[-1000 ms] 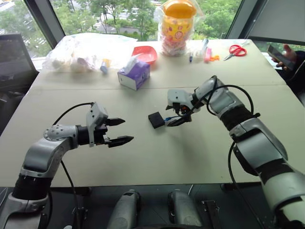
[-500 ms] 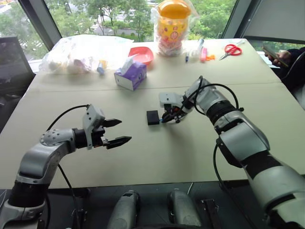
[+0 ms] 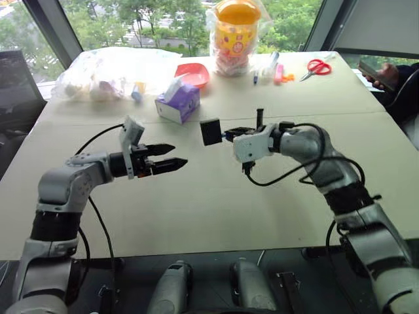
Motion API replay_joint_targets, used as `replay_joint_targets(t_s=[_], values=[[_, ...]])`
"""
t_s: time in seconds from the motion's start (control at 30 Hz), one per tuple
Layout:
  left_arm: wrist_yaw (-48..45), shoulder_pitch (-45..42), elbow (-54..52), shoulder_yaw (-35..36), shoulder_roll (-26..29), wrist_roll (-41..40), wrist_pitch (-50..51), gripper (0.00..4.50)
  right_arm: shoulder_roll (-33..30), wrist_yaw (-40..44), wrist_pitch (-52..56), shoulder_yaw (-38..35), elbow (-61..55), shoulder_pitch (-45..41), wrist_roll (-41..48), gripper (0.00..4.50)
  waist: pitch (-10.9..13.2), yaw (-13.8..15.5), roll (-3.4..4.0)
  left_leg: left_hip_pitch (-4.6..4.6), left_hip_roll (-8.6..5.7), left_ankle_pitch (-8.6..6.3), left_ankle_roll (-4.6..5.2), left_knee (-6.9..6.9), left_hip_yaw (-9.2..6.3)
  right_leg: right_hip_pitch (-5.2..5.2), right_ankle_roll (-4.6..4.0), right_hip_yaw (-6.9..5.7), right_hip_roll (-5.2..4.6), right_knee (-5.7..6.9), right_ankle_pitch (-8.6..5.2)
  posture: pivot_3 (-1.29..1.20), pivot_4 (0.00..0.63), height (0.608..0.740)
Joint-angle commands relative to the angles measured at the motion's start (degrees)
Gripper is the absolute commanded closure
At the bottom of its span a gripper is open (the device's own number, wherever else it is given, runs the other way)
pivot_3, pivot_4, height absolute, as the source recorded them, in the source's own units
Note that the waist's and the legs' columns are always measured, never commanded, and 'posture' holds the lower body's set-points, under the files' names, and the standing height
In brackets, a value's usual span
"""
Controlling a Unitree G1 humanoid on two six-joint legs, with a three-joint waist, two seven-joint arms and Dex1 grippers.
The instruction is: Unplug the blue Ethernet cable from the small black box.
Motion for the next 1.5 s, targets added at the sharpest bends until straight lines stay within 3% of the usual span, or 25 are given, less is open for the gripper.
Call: replay_joint_targets(t_s=[0.03, 0.2, 0.63, 0.73, 0.93, 0.97, 1.2, 1.27, 1.3, 1.37, 1.5], values=[[-0.44, -3.76, 1.82, 1.49, -1.00, -2.53, 2.13, 0.00, 0.68, -4.68, 2.37, -2.12, -9.95, 2.36, -4.00, 4.49, 0.00, 0.02, -0.01, 0.02, 0.00, 0.01, -0.01, 0.03, 0.00, 0.05, 0.00, 0.00, 0.00, 0.01, 0.00, 0.00, 0.150, 0.740], [-1.10, -6.60, 2.75, 1.02, -2.87, -3.89, 3.69, 0.00, 0.60, -3.94, 5.51, -0.87, -15.66, 5.61, -5.82, 4.49, 0.01, 0.17, -0.03, 0.36, 0.04, 0.02, 0.00, 0.08, -0.04, 0.45, -0.02, -0.01, 0.01, -0.02, -0.01, 0.00, 0.150, 0.740], [0.87, -6.49, -1.02, 3.14, -4.46, -9.53, 8.85, 0.00, 0.50, -1.21, 7.35, 0.80, -16.69, 6.44, -4.94, 4.49, 0.03, 0.25, -0.07, 0.35, 0.08, 0.02, 0.01, 0.05, -0.11, 0.48, -0.02, -0.01, 0.00, -0.06, -0.01, 0.00, 0.150, 0.740], [0.49, -5.21, -1.38, 2.30, -4.33, -8.85, 7.66, 0.81, 0.52, -0.37, 7.86, 0.95, -17.38, 6.28, -4.46, 4.50, 0.03, 0.28, -0.07, 0.35, 0.08, 0.02, 0.01, 0.05, -0.11, 0.48, -0.02, -0.01, 0.00, -0.06, -0.01, 0.00, 0.150, 0.740], [-0.55, -3.92, -0.95, 0.96, -3.59, -7.29, 6.27, 3.83, 0.81, 1.49, 9.55, 1.12, -19.31, 5.75, -3.41, 4.50, 0.03, 0.35, -0.08, 0.35, 0.07, 0.02, 0.01, 0.05, -0.12, 0.48, -0.02, -0.01, 0.00, -0.07, -0.02, 0.00, 0.150, 0.740], [-0.69, -3.94, -0.76, 0.88, -3.55, -7.11, 6.10, 4.07, 0.73, 1.78, 9.66, 1.13, -19.48, 5.73, -3.23, 4.50, 0.03, 0.39, -0.08, 0.35, 0.07, 0.02, 0.01, 0.05, -0.12, 0.48, -0.03, -0.01, 0.00, -0.07, -0.01, 0.00, 0.150, 0.740], [-1.87, -4.32, 0.38, 0.08, -2.95, -6.08, 5.67, 4.03, 0.61, 4.35, 11.70, 0.88, -21.05, 6.01, -0.93, 4.50, 0.03, 0.76, -0.08, 0.34, 0.07, 0.02, 0.01, 0.05, -0.12, 0.48, -0.03, -0.02, 0.00, -0.08, -0.02, 0.00, 0.150, 0.740], [-3.23, -4.49, 0.85, -0.77, -2.18, -5.73, 5.68, 4.03, 0.87, 8.72, 17.09, 0.28, -22.55, 6.49, 3.84, 4.50, 0.03, 0.97, -0.08, 0.35, 0.07, 0.02, 0.01, 0.05, -0.11, 0.48, -0.03, -0.02, 0.00, -0.08, -0.02, 0.00, 0.150, 0.740], [-4.18, -4.77, 1.19, -1.30, -1.64, -5.54, 5.77, 4.03, 0.85, 12.57, 22.74, -0.51, -24.24, 6.89, 8.39, 3.60, 0.03, 1.13, -0.08, 0.35, 0.07, 0.02, 0.01, 0.05, -0.11, 0.48, -0.03, -0.02, 0.00, -0.08, -0.02, 0.00, 0.150, 0.740], [-7.25, -5.27, 1.35, -2.60, 0.09, -5.11, 5.42, 4.03, -1.15, 21.89, 37.60, -2.83, -29.39, 7.00, 20.29, 2.93, 0.04, 1.39, -0.07, 0.35, 0.09, 0.02, 0.01, 0.05, -0.12, 0.48, -0.03, -0.02, 0.01, -0.08, -0.02, 0.00, 0.150, 0.740], [-13.00, -6.85, 1.76, -4.51, 3.29, -4.81, 5.07, 4.03, -6.72, 31.12, 59.05, -7.77, -34.99, 2.79, 37.53, 0.85, 0.05, 1.70, -0.07, 0.25, 0.09, 0.00, 0.05, 0.09, -0.19, 0.50, -0.06, -0.10, -0.03, -0.20, -0.03, 0.00, 0.150, 0.740]])
